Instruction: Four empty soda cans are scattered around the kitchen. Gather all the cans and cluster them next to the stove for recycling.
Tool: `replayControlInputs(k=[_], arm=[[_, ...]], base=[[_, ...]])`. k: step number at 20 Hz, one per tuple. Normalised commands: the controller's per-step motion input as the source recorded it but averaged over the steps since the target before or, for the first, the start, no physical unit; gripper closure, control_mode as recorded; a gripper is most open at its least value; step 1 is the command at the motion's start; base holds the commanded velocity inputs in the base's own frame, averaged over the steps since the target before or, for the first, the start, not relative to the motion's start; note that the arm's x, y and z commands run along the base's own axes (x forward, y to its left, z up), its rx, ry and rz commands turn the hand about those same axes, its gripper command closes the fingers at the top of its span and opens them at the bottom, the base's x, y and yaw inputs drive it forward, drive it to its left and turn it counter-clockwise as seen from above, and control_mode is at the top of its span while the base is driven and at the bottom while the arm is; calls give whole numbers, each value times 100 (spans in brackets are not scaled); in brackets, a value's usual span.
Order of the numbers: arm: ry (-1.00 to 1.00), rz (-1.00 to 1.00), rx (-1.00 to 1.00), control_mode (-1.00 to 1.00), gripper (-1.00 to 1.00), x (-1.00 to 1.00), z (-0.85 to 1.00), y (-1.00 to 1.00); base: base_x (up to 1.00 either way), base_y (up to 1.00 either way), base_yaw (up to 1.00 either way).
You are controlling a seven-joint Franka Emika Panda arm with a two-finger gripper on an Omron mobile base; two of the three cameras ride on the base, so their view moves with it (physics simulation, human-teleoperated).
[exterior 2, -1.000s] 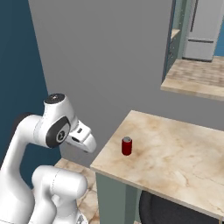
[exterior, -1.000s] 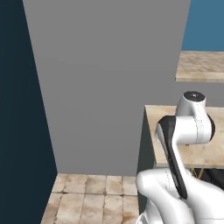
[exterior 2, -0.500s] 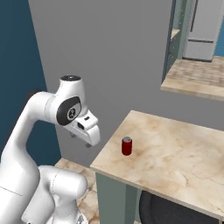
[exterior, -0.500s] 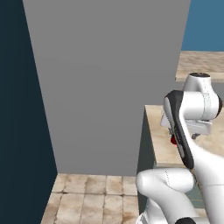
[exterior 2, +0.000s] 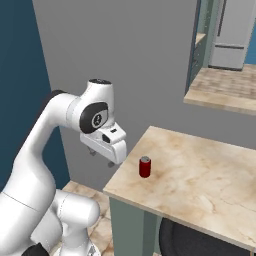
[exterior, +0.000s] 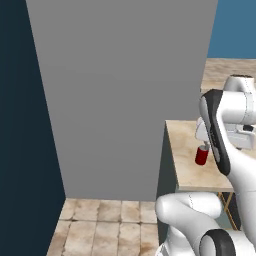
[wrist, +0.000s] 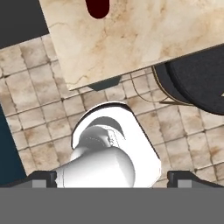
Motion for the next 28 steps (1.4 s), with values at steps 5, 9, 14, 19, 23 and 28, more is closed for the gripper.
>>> replayControlInputs(k=[5, 9, 14, 19, 23, 28], arm=[[2, 0, 0, -100, -100, -1, -13, -15], [0, 0, 0, -100, -100, 1, -12, -5], [0, 0, 0, -100, -100, 19, -15, -10], [-3, 0, -4, -100, -100, 20, -15, -14], [-1, 0, -4, -100, -100, 28, -18, -16], [-4, 0, 0, -100, -100, 25, -20, -12]], base=[[0, 0, 0], [0, 0, 0], [0, 0, 0], [0, 0, 0], [0, 0, 0], [0, 0, 0]])
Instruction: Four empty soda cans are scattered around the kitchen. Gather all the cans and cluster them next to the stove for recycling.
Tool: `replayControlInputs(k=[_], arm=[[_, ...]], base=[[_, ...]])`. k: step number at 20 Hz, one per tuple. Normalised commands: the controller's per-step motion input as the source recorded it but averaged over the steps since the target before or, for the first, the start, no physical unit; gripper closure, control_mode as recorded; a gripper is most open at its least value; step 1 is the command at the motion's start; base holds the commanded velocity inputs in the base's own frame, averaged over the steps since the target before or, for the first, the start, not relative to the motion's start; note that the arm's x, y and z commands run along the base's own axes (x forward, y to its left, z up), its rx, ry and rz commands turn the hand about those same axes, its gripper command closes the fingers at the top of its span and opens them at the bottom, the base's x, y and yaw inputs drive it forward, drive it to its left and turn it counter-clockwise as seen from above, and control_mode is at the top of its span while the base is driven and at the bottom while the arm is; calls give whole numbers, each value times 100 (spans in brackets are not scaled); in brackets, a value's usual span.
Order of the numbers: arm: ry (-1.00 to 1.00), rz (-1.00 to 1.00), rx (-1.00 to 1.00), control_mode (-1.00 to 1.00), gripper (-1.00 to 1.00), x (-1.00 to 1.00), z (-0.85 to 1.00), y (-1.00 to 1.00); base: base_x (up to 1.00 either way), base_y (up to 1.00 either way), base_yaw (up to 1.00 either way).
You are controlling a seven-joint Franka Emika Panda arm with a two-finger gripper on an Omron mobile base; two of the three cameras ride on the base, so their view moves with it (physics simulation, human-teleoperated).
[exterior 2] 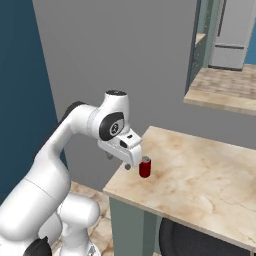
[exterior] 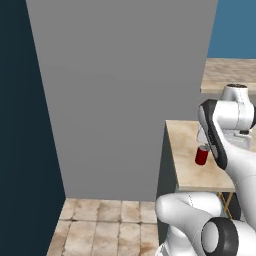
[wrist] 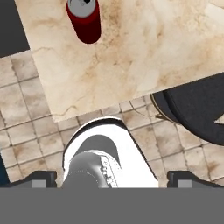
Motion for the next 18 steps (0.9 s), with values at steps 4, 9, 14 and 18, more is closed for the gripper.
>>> replayControlInputs(k=[4, 9, 14, 18], arm=[[-13, 0, 0, -100, -100, 26, -21, -5], [-14, 0, 0, -100, -100, 27, -16, -7], [-4, 0, 0, -100, -100, 24, -13, -13], [0, -1, 0, -100, -100, 26, -10, -17]], base=[[0, 0, 0], [0, 0, 0], [0, 0, 0], [0, 0, 0]])
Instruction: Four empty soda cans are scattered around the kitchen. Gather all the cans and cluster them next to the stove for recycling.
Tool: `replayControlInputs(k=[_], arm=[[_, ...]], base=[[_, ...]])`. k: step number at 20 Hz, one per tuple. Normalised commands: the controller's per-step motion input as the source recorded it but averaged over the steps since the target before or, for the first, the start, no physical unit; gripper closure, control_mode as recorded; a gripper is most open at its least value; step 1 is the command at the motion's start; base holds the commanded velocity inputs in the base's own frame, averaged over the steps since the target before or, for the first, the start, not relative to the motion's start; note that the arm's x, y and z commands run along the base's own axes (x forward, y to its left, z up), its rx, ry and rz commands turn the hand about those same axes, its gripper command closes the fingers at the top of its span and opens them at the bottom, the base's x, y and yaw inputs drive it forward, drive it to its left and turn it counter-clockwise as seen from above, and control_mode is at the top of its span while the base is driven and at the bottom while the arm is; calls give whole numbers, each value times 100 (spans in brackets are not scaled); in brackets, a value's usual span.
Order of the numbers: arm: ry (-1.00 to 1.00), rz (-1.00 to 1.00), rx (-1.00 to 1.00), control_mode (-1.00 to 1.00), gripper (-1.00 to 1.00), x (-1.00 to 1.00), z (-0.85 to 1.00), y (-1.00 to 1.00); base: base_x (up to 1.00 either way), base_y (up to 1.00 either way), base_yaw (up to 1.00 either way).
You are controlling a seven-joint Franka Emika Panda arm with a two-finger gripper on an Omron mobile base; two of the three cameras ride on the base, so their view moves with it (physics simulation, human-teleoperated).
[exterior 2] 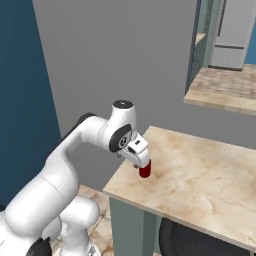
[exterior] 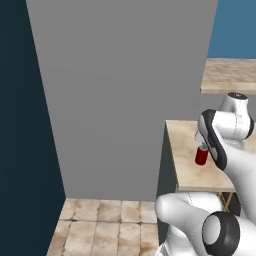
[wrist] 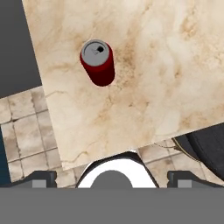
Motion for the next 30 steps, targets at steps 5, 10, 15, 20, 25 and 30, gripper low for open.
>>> replayControlInputs(k=[5, 10, 15, 20, 25, 30], arm=[[2, -1, 0, -100, -100, 27, -11, -18], [0, 0, 4, -100, -100, 27, -14, -10], [2, 0, 6, -100, -100, 28, -16, -2], [1, 0, 3, -100, -100, 22, -19, -4], [2, 0, 0, -100, -100, 16, -18, -8], [0, 0, 0, -100, -100, 14, -17, -6]], base=[[0, 0, 0], [0, 0, 0], [0, 0, 0], [0, 0, 0], [0, 0, 0], [0, 0, 0]])
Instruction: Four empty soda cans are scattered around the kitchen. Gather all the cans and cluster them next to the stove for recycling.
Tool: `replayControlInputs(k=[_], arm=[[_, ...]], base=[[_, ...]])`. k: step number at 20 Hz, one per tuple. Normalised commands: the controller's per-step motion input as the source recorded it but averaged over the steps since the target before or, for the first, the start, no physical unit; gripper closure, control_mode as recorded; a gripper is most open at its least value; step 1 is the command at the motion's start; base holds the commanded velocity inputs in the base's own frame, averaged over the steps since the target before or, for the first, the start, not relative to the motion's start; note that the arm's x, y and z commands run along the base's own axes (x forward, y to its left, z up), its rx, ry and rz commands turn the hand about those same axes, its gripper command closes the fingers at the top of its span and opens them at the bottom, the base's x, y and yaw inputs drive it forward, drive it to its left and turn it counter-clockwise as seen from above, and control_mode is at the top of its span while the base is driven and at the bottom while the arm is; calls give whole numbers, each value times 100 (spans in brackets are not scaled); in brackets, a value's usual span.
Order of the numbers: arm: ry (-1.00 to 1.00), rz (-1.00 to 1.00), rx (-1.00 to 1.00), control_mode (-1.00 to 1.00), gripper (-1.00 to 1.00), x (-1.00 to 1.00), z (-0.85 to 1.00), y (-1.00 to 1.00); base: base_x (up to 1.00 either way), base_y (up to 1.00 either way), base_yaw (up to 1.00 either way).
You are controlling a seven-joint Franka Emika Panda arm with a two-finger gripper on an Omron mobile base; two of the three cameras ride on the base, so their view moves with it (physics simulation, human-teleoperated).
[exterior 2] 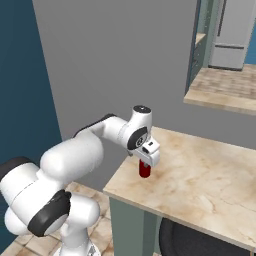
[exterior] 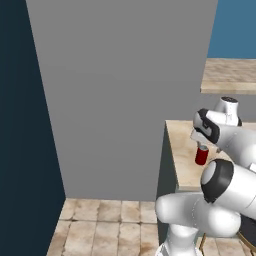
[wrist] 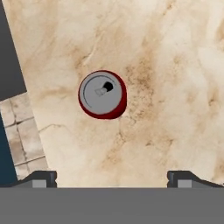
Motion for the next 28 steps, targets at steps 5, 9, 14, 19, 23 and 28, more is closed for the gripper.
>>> replayControlInputs(k=[5, 9, 14, 19, 23, 28], arm=[[2, 0, 0, -100, -100, 18, -17, -3], [2, 0, -1, -100, -100, 21, -17, -3], [1, 0, -3, -100, -100, 19, -15, -4], [1, 0, -3, -100, -100, 15, -13, -11], [0, 0, -2, -100, -100, 11, -13, -11], [0, 0, -1, -100, -100, 17, -12, -7]], base=[[0, 0, 0], [0, 0, 0], [0, 0, 0], [0, 0, 0], [0, 0, 0], [0, 0, 0]])
